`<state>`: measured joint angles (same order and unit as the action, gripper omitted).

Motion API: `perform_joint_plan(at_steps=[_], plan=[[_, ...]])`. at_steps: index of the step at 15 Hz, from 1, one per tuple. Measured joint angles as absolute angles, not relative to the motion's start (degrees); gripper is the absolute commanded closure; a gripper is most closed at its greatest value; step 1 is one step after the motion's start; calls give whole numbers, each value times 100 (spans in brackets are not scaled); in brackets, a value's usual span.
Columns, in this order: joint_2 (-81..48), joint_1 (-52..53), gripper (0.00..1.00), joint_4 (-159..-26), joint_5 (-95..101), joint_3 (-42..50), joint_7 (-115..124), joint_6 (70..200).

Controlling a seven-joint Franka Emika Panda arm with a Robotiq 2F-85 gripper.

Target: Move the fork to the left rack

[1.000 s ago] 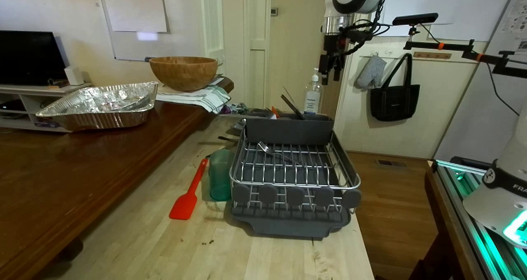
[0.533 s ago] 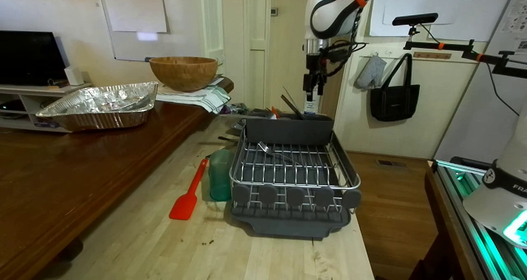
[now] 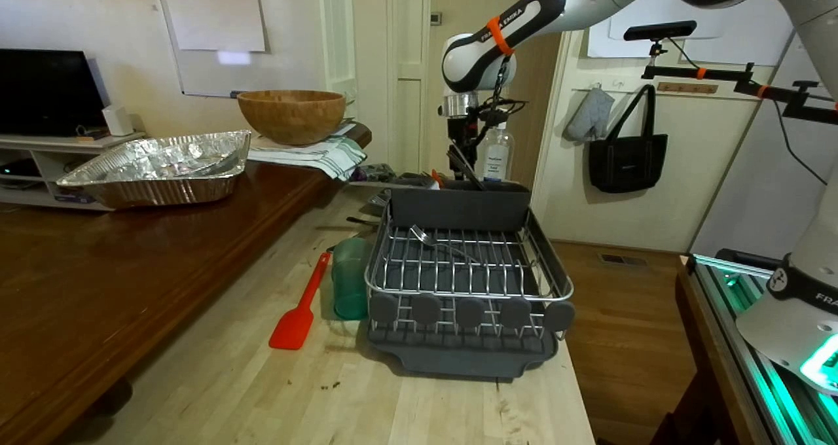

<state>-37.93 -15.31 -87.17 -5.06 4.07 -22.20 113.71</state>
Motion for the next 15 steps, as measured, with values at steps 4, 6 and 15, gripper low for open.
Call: perform_joint_plan(at_steps=[4, 6, 15], plan=[[-4188, -1462, 0, -8136, -380, 505, -1737, 11202], [-4195, -1468, 0, -8129, -365, 488, -1748, 11229], [-4521, -2051, 0, -7850, -758, -193, -3823, 11450]])
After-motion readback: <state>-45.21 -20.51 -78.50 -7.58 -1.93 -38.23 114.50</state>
